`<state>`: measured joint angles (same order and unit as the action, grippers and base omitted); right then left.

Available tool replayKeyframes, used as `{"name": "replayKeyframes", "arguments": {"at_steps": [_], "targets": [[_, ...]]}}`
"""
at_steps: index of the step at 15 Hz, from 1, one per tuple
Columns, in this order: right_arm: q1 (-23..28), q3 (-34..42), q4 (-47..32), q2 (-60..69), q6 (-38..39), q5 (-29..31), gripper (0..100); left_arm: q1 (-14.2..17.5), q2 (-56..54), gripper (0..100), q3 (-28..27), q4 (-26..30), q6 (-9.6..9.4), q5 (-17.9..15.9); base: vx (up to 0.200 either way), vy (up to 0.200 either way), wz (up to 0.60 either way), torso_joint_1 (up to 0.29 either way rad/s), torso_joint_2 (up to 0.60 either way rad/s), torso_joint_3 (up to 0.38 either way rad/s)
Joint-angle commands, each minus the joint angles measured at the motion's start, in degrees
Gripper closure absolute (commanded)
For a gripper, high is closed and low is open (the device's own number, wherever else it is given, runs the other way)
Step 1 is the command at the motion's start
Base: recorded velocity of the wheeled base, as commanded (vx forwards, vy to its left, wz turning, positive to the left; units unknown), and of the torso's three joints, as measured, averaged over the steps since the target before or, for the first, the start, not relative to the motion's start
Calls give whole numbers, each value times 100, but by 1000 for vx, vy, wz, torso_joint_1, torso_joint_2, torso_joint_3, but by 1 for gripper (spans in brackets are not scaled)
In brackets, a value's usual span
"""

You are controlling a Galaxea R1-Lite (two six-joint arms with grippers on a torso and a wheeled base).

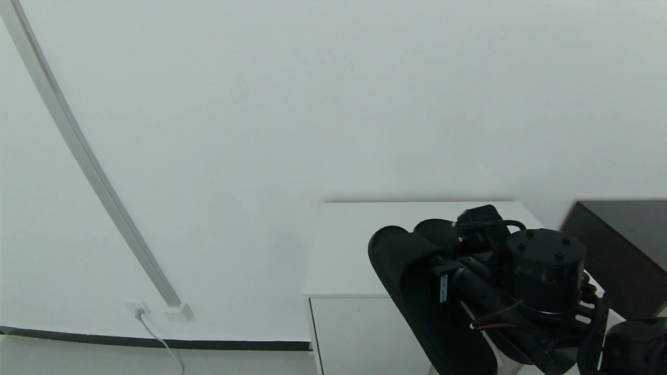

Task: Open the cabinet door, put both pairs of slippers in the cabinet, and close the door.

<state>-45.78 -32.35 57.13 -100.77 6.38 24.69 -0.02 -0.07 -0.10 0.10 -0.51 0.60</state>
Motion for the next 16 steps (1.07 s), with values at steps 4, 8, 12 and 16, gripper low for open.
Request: {"name": "replayKeyframes", "arguments": {"at_steps": [4, 8, 12, 16], "targets": [[-2, 159, 0, 154, 4, -166, 100, 2, 7, 100, 1, -1, -2, 2, -100, 0, 0, 1, 1, 0], [-2, 168, 0, 145, 4, -157, 100, 2, 7, 100, 1, -1, -2, 2, -200, 0, 0, 7, 6, 0], [-2, 203, 9, 110, -14, -157, 100, 2, 7, 100, 1, -1, -2, -16, -200, 0, 0, -5, 4, 2], [-2, 282, 9, 128, -14, -148, 100, 2, 7, 100, 1, -1, -2, 2, -100, 0, 0, 2, 1, 1]]}}
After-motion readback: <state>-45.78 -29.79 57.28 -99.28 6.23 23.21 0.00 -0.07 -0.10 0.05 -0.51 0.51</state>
